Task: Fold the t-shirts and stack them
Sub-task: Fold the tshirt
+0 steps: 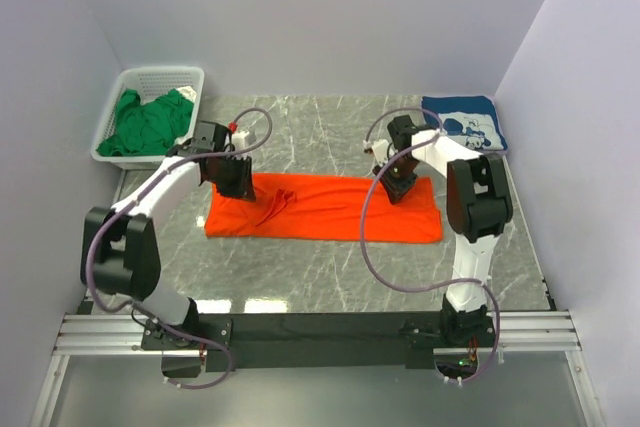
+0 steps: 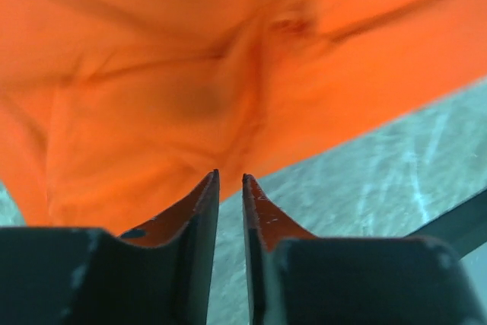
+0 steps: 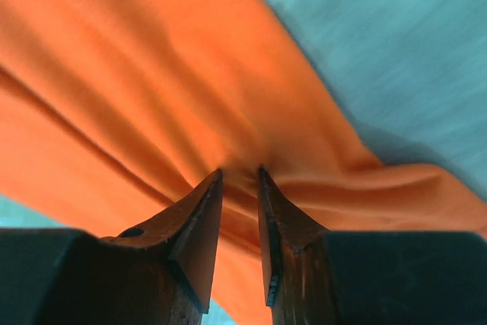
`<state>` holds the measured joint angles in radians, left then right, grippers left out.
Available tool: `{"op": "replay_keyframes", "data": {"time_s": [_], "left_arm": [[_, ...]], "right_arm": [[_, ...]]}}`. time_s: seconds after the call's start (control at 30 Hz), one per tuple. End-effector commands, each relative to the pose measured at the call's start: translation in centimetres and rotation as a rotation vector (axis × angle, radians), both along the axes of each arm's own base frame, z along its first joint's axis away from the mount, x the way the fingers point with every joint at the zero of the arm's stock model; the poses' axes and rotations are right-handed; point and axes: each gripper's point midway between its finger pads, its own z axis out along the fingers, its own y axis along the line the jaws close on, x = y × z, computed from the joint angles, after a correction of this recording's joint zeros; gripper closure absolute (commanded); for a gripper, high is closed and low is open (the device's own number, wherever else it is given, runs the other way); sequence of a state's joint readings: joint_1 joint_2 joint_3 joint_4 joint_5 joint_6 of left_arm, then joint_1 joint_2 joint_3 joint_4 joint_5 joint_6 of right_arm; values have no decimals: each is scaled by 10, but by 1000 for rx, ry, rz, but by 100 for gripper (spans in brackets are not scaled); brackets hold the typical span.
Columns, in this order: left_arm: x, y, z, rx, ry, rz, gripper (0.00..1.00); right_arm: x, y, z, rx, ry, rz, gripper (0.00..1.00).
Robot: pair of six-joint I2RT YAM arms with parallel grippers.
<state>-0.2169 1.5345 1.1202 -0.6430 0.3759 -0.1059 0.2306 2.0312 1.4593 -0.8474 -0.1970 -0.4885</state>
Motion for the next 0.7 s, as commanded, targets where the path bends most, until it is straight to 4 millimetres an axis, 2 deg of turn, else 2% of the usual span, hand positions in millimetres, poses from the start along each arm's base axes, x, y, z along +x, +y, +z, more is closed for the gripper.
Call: {"op": "replay_keyframes", "data": {"time_s": [0.0,0.1,0.2,0.33,0.37,0.43,0.47,0.53,0.57,0.63,0.67], "left_arm": [[1,11,-12,59,55,51,78],[8,18,-40,124,116,69,82],[21,24,-69,178,160,75,84],[54,27,-93,238,152,60,87],[71,25,-99,248,147,52,88],[90,23,-103,261,125,23,87],[108,20,-107,268,114,8,87],[129,13,-107,263,85,-53,86],[155,8,-107,265,44,-68,85],[177,5,-105,289,6,-114,83],[203,-2,-100,274,-46,-124,82]], "right_arm": [[-81,-5,-12,-10,229,31,68],[-115,10,6,77,288,84,68],[-124,12,24,122,284,92,67],[-105,3,42,127,191,52,66],[-99,1,43,120,168,48,66],[-87,-9,42,80,132,31,65],[-81,-13,40,65,113,26,65],[-73,-20,34,25,102,27,65],[-69,-22,31,15,90,31,65],[-63,-25,26,-7,80,36,65],[-61,-26,21,-16,87,38,65]]}}
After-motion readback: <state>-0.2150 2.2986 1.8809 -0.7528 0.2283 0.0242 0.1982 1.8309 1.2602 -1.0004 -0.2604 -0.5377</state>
